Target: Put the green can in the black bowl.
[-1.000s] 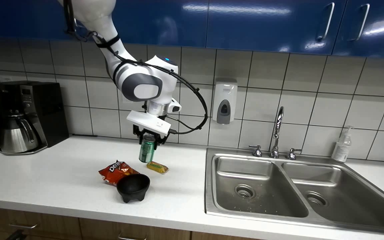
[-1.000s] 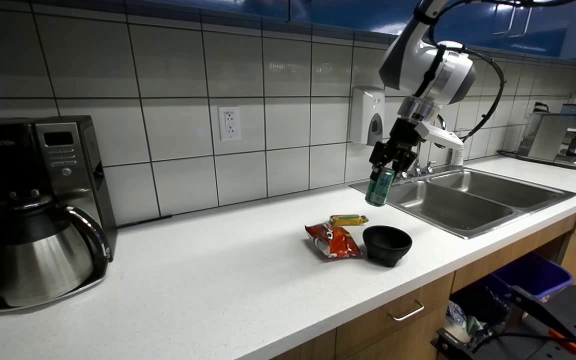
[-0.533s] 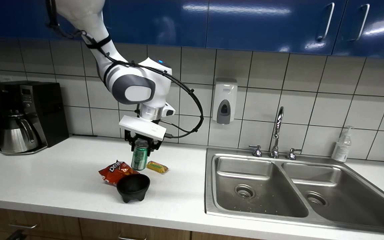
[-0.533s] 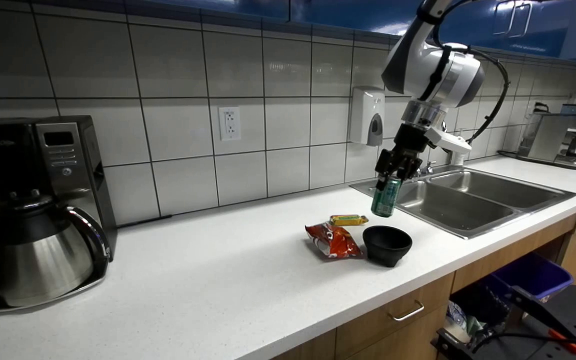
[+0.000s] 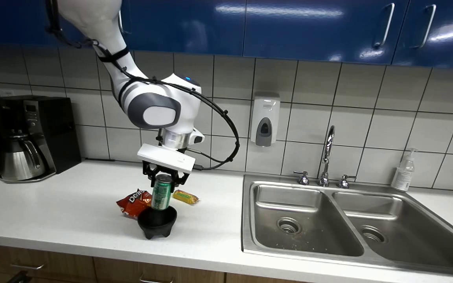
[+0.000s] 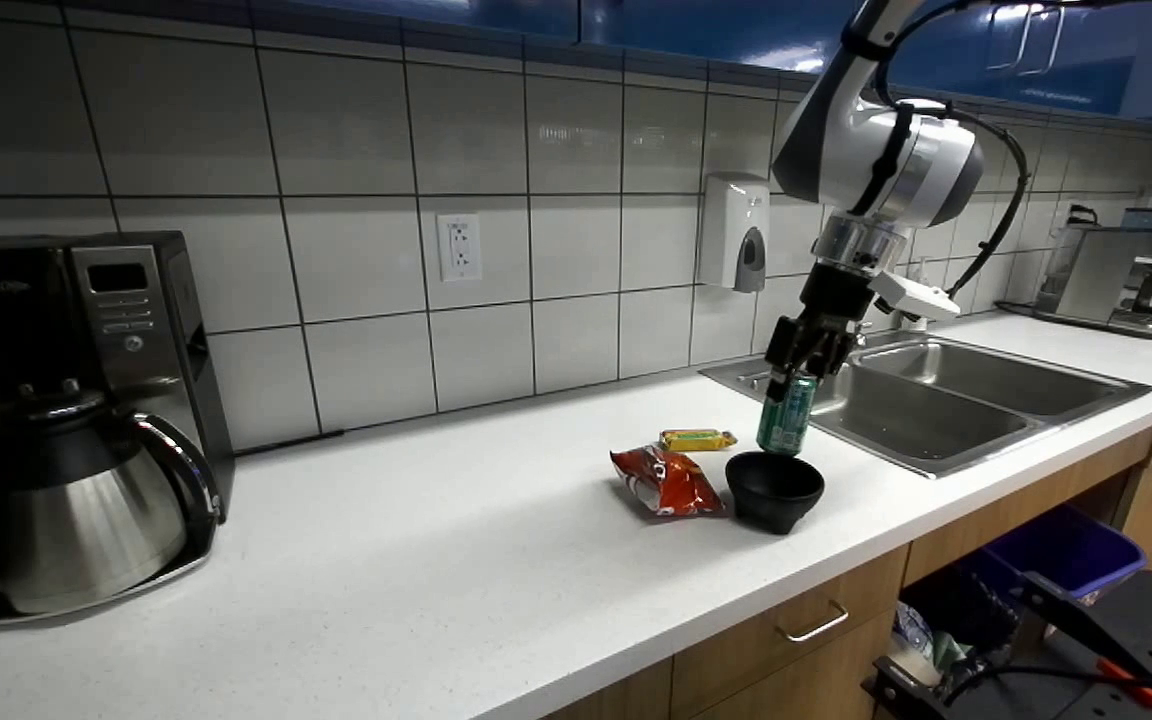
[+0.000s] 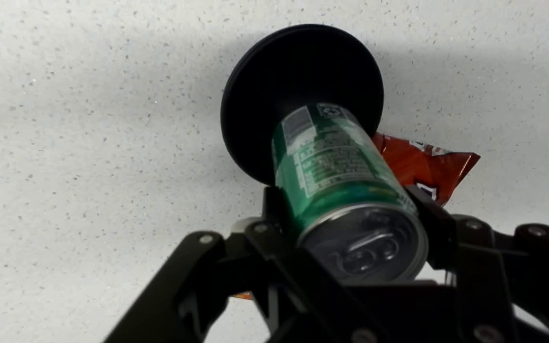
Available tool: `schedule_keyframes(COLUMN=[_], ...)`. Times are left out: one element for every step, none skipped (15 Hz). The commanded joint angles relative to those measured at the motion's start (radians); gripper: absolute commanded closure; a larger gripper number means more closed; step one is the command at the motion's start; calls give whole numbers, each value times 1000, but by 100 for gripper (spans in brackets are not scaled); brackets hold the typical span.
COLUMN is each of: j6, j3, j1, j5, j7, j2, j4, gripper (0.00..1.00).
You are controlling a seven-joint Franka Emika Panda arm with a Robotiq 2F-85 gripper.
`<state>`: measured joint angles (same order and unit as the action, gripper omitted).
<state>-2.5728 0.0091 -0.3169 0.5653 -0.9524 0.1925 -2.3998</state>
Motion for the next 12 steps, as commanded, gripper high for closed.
schedule_keyframes(j6=[-1, -9, -11, -20, -28, -40, -49, -55, -65, -74, -85, -93], j3=[-12, -11, -10, -9, -9, -9, -9, -8, -6, -5, -2, 0], j1=[24, 28, 33, 36, 40, 44, 46, 47, 47, 46, 44, 42], j5=[18, 20, 17, 20, 20, 18, 15, 15, 14, 11, 10, 7], j7=[-45, -46, -45, -46, -44, -40, -34, -32, -29, -26, -25, -23], j2=[-33, -28, -23, -19, -12, -2, 6, 16, 27, 38, 46, 54], j4=[-28, -29, -29, -30, -30, -28, -26, -22, -19, -16, -16, -15], gripper=[61, 61, 61, 61, 61, 61, 61, 61, 61, 61, 61, 61])
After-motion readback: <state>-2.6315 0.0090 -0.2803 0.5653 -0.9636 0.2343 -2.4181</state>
